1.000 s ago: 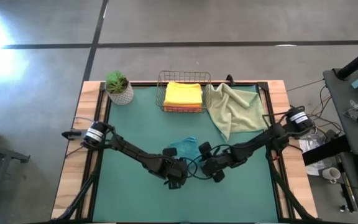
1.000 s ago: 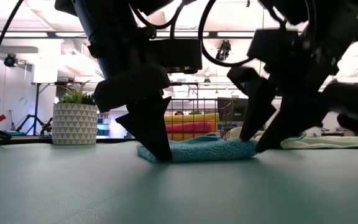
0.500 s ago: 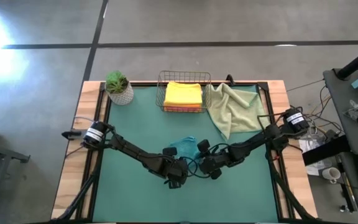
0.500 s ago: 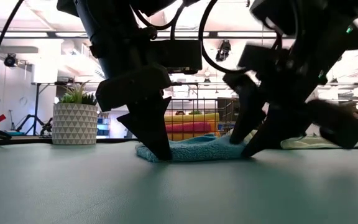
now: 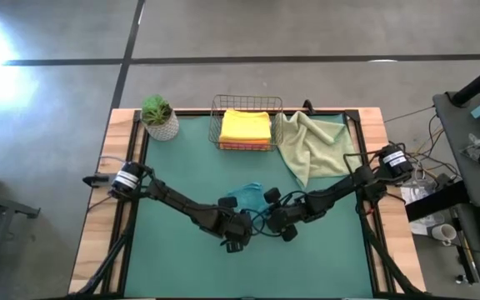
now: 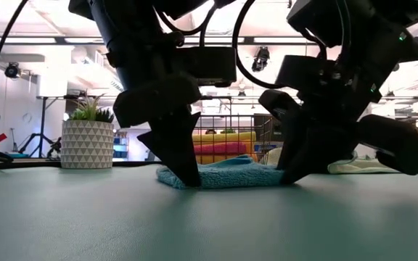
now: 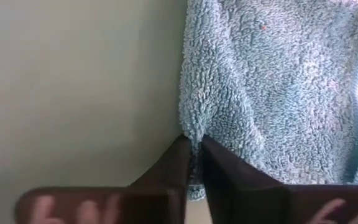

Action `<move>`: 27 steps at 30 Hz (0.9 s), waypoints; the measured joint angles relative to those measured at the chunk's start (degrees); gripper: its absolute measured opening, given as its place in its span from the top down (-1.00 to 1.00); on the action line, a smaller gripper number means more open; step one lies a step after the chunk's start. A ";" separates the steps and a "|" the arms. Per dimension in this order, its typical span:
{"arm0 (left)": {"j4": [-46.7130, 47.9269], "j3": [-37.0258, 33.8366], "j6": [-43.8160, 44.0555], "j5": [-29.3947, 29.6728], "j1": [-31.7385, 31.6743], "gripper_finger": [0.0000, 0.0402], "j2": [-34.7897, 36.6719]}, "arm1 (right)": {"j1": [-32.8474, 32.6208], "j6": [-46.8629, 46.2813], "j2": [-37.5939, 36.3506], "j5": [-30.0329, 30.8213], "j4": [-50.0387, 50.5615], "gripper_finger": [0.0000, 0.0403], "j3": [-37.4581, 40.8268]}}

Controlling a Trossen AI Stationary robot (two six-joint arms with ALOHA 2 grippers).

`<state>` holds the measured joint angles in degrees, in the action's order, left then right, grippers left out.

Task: Fold microfiber towels
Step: Put the folded blue microfiber towel into the wire basket

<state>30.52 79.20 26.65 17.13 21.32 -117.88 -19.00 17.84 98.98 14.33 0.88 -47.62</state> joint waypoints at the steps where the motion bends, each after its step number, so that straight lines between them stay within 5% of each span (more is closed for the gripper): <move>1: 0.02 -0.02 0.00 -0.29 -0.17 0.99 0.26 | -0.02 -0.23 -0.07 -0.03 0.13 0.90 -0.09; 27: 6.70 0.77 -4.85 -4.41 -2.96 1.00 15.51 | 0.44 -12.21 -12.36 1.47 29.29 0.96 -18.24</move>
<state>37.23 79.97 21.80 12.72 18.36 -102.37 -18.56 5.64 86.62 15.80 30.17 -65.85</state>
